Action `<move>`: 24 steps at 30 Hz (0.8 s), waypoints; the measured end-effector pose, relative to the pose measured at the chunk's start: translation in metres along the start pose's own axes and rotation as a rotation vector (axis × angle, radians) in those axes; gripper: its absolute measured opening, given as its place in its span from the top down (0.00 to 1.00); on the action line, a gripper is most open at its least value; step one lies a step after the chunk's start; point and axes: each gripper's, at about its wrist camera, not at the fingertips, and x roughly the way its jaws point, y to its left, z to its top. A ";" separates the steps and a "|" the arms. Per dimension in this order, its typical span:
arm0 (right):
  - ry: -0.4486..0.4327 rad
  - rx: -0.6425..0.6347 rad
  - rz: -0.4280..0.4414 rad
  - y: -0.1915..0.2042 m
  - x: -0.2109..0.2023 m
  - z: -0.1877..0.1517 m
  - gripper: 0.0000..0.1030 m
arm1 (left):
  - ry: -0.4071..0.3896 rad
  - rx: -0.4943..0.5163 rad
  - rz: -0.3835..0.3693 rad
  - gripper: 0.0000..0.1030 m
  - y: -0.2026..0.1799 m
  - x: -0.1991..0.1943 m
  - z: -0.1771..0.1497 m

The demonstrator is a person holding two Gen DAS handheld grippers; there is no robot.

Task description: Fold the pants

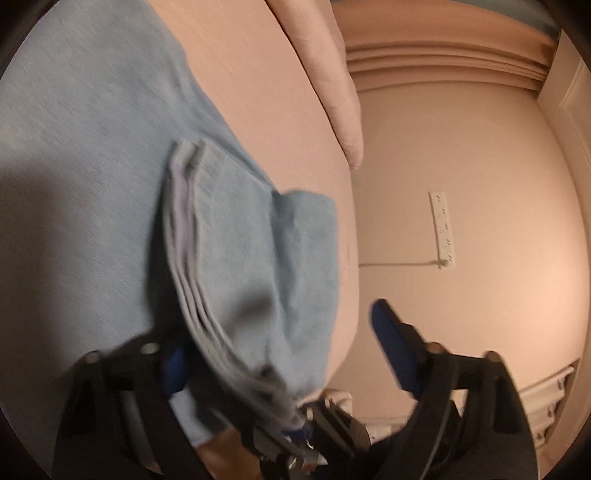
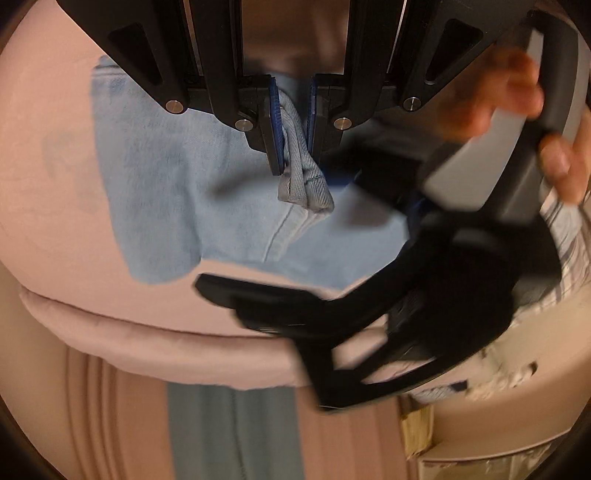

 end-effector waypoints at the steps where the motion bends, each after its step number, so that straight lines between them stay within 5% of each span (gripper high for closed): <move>1: 0.003 -0.013 -0.009 0.002 0.001 -0.001 0.86 | -0.008 0.008 0.032 0.42 0.002 -0.001 0.001; 3: -0.001 -0.021 -0.018 0.003 0.000 0.000 0.86 | -0.026 0.025 0.089 0.83 0.007 -0.006 0.000; 4: -0.006 -0.018 -0.016 0.005 0.002 0.003 0.86 | -0.034 0.033 0.098 0.88 0.008 -0.007 0.004; 12: -0.044 -0.108 0.060 0.042 0.005 0.012 0.86 | -0.197 0.178 0.204 0.92 0.003 -0.063 0.011; 19: 0.038 -0.149 0.078 0.061 0.036 0.006 0.86 | -0.198 0.156 0.341 0.88 0.029 -0.056 0.027; 22: 0.108 -0.113 0.122 0.053 0.044 -0.001 0.66 | -0.193 0.123 0.344 0.86 0.040 -0.070 0.029; 24: 0.113 -0.089 0.157 0.046 0.035 0.001 0.53 | -0.226 0.166 0.403 0.76 0.032 -0.081 0.029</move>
